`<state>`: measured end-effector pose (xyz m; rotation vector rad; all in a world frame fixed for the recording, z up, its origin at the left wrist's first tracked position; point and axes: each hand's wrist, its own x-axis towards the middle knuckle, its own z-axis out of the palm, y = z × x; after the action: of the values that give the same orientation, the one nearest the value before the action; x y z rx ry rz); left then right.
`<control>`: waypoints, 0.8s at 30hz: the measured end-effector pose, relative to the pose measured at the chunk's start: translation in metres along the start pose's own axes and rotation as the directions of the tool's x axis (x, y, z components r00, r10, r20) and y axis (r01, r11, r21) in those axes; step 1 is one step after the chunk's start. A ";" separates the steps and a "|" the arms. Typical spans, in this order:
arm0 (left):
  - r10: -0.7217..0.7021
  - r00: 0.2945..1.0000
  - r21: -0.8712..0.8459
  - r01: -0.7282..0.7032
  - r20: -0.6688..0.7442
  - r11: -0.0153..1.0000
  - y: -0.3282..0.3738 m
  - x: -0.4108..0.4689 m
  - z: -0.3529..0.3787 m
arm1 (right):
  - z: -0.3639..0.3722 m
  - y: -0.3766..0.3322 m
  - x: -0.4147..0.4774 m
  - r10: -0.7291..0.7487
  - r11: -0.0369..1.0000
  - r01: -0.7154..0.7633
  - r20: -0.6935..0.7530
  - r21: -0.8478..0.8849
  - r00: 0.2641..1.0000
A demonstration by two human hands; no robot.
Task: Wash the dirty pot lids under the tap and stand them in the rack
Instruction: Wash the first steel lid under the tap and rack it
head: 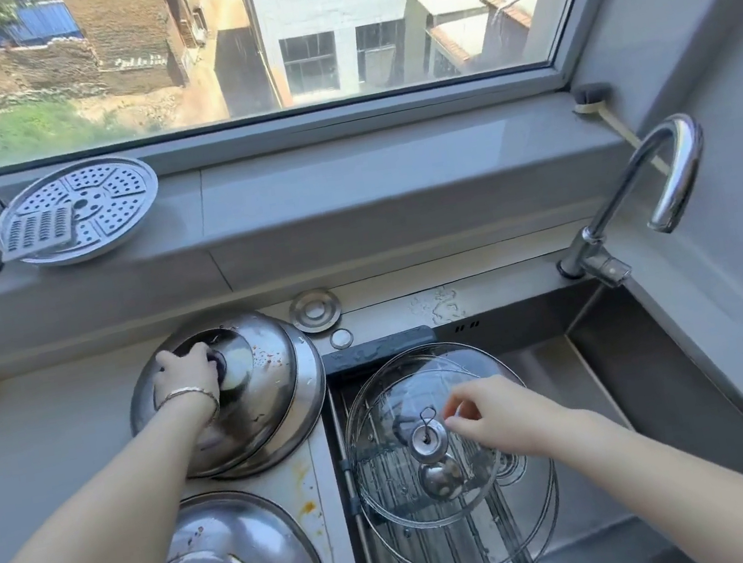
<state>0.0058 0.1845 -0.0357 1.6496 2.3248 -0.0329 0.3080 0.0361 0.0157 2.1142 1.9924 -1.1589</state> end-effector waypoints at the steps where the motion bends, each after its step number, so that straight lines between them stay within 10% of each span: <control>1: 0.049 0.999 0.005 -0.049 -0.016 0.999 0.002 -0.005 -0.003 | 0.001 0.001 0.000 0.000 1.000 0.000 0.004 0.001 1.000; 8: 0.311 0.944 -0.020 -0.315 -0.112 0.949 0.043 -0.077 -0.048 | -0.007 -0.015 0.005 -0.004 0.941 0.057 -0.158 0.335 0.987; 12: 0.473 0.878 -0.022 -0.476 -0.064 0.879 0.077 -0.146 -0.066 | -0.033 -0.021 0.008 0.185 0.572 -0.030 -0.094 0.819 0.978; 24: 0.576 0.817 -0.202 -0.560 0.025 0.803 0.214 -0.279 -0.009 | -0.092 0.137 -0.059 0.249 0.121 -0.130 0.097 0.984 0.964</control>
<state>0.2863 0.0027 0.0732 2.1222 1.6205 0.2293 0.4770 0.0044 0.0491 2.6729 0.6585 -2.9042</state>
